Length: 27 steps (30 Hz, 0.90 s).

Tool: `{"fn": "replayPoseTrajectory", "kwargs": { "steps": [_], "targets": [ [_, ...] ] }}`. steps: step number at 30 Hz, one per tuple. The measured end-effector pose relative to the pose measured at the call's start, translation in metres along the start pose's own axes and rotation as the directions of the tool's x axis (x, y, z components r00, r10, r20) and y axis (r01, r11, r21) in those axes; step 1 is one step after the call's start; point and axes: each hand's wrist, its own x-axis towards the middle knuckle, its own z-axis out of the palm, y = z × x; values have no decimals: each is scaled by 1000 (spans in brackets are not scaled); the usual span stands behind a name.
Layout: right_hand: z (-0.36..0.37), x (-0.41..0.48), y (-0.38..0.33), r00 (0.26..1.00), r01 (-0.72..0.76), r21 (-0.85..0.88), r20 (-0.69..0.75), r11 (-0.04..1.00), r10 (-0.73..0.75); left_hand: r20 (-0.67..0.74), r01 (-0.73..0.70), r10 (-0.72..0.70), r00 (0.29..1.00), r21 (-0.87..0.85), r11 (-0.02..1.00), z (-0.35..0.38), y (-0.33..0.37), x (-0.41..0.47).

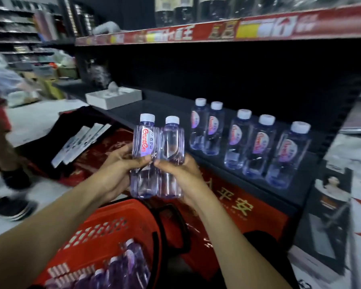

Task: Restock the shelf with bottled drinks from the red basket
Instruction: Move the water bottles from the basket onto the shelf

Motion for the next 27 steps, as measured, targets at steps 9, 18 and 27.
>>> {"fn": "replayPoseTrajectory", "kwargs": {
  "steps": [9,18,27],
  "targets": [
    [-93,-40,-23,877,192,-246,-391,950,-279,176,-17,13,984,22,1000,108,-39,48],
    [-160,-92,-40,686,242,-500,-518,832,-511,188,-3,-4,982,37,999,174,-73,64],
    [-224,-117,-54,473,334,-495,-648,802,-597,252,-12,-34,967,176,984,190,-84,74]
  ]
}}
